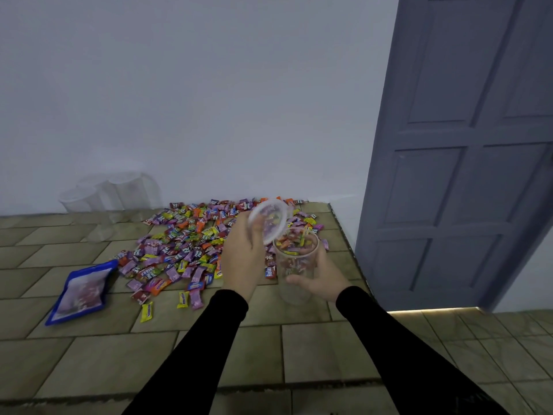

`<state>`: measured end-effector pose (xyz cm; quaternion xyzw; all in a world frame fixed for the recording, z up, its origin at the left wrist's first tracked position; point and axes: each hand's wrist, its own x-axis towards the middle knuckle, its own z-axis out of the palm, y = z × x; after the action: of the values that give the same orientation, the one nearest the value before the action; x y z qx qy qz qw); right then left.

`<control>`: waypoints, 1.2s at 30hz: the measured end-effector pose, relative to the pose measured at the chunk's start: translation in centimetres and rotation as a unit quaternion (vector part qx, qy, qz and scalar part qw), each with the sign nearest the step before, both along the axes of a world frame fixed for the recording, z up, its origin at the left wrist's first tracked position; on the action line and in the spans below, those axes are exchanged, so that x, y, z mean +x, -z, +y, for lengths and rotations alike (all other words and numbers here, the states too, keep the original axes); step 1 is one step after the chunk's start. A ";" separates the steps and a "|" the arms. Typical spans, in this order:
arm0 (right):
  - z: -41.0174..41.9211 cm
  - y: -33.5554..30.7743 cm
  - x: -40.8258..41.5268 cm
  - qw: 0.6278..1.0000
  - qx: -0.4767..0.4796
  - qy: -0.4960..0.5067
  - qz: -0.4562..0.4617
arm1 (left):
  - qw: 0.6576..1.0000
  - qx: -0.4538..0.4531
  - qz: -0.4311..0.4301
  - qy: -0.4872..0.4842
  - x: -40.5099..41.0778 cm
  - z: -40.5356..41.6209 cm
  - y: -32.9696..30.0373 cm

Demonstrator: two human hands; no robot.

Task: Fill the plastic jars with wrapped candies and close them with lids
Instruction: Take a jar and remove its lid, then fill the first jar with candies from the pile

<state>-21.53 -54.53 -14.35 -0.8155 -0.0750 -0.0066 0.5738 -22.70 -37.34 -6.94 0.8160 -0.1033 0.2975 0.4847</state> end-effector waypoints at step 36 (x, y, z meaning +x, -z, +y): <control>0.0 -1.5 -1.9 0.999 0.002 0.032 0.040 | 0.921 0.286 0.261 0.046 -1.2 0.2 9.9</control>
<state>-23.40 -54.56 -12.84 -0.8162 -0.0261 0.0076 0.5772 -23.90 -37.10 -16.85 0.9629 -0.0913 0.0095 0.2537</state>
